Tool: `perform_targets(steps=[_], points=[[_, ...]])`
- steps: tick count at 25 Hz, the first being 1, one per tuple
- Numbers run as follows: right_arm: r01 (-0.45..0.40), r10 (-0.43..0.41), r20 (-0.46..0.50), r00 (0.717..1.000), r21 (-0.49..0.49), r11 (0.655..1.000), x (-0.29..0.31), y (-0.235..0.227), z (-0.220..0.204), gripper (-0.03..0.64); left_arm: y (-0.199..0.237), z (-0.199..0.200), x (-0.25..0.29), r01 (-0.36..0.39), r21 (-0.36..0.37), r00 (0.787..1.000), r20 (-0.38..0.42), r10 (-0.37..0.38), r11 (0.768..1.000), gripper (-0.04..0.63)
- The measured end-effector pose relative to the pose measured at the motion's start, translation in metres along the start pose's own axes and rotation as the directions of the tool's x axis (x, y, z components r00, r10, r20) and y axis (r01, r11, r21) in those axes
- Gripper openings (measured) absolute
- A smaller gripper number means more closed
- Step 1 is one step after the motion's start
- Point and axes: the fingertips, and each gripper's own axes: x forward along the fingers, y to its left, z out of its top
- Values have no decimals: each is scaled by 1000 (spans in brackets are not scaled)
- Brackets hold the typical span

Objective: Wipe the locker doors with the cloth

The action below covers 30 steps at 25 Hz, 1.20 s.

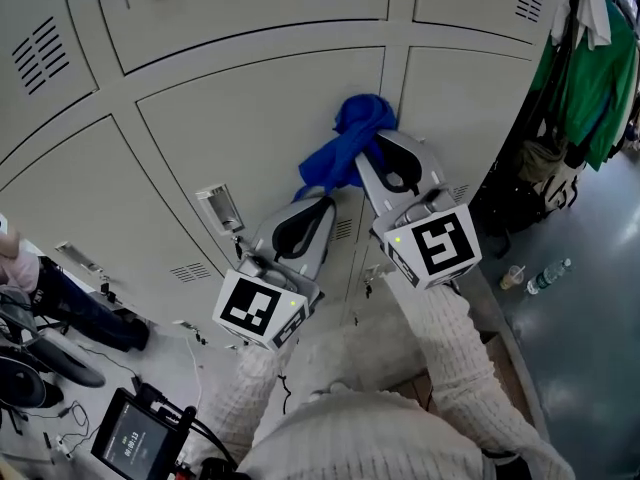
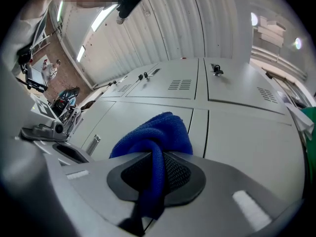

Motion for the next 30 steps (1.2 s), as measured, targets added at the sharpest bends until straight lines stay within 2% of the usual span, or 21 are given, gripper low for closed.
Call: perform_targets(steps=[5,11,17,30], points=[[-12,16,-72,997,59,998,-12,22,-44,55,-8,-28,-7,6,-44,999,-50,-8,999,6],[-19,37,-168,985,110,994,-32,45,-99,56,-6,-68,-25,-48,-124,993,-114,34,991,6],[-34,64,-218,974,138,990,-41,62,-136,55,2,-99,-42,-99,-187,985,-159,69,977,6],[-71,141,-349,927,207,976,-58,99,-201,55,-14,-145,-44,-94,-230,965,-260,32,969,6]])
